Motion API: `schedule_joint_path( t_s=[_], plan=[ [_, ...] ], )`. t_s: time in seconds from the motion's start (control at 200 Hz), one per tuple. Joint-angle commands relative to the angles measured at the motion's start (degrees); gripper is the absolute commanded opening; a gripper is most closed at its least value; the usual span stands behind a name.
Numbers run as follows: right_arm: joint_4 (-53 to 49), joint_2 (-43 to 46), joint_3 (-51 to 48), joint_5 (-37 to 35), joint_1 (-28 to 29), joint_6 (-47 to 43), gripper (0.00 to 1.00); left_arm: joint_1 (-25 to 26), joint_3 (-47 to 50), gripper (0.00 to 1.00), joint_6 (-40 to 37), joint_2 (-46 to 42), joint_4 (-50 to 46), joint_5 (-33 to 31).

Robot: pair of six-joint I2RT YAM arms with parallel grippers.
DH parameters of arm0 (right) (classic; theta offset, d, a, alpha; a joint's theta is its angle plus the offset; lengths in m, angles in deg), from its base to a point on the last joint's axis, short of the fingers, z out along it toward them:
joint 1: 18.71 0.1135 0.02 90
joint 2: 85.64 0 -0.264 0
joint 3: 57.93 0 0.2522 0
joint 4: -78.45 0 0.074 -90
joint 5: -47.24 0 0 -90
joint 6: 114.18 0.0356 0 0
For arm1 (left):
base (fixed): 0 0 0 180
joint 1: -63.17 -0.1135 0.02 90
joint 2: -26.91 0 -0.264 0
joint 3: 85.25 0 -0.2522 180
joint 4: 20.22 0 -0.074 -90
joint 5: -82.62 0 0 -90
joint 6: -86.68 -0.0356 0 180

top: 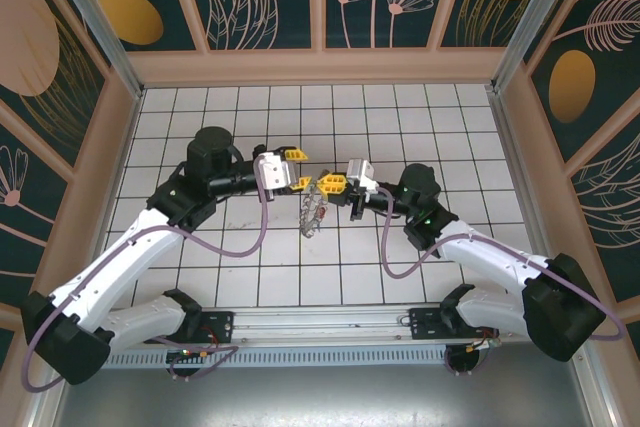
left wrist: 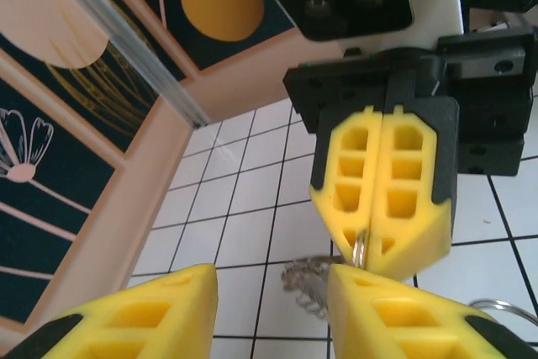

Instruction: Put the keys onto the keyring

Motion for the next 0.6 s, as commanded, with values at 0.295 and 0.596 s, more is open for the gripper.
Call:
schedule_joint_path(
  t_s=[0.295, 0.596],
  plan=[
    [1.8, 2.1, 1.9, 1.2, -0.3, -0.7, 0.0, -0.2, -3.5, 0.39, 1.4, 4.9, -2.2, 8.8],
    [1.6, 2.9, 1.4, 1.6, -1.4, -0.7, 0.0, -0.2, -4.4, 0.11, 1.1, 4.7, -6.5, 8.7]
  ],
)
